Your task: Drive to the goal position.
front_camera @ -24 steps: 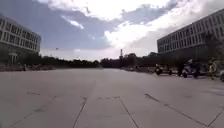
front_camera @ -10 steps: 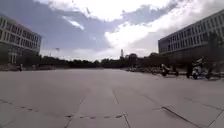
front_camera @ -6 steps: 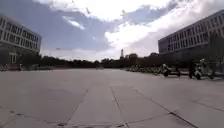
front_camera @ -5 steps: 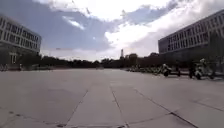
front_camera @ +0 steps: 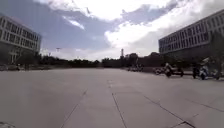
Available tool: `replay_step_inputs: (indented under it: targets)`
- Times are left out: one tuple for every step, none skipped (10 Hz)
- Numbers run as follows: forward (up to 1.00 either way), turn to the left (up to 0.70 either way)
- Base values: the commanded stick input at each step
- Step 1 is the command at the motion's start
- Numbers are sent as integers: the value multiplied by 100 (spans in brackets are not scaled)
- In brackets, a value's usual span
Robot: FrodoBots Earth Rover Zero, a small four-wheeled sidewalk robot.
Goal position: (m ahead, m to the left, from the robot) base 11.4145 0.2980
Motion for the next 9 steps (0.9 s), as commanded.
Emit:
replay_step_inputs:
  targets:
    - [50,1]
    - [50,1]
    - [50,1]
    - [50,1]
    - [50,1]
    - [50,1]
    - [50,1]
    - [50,1]
    - [50,1]
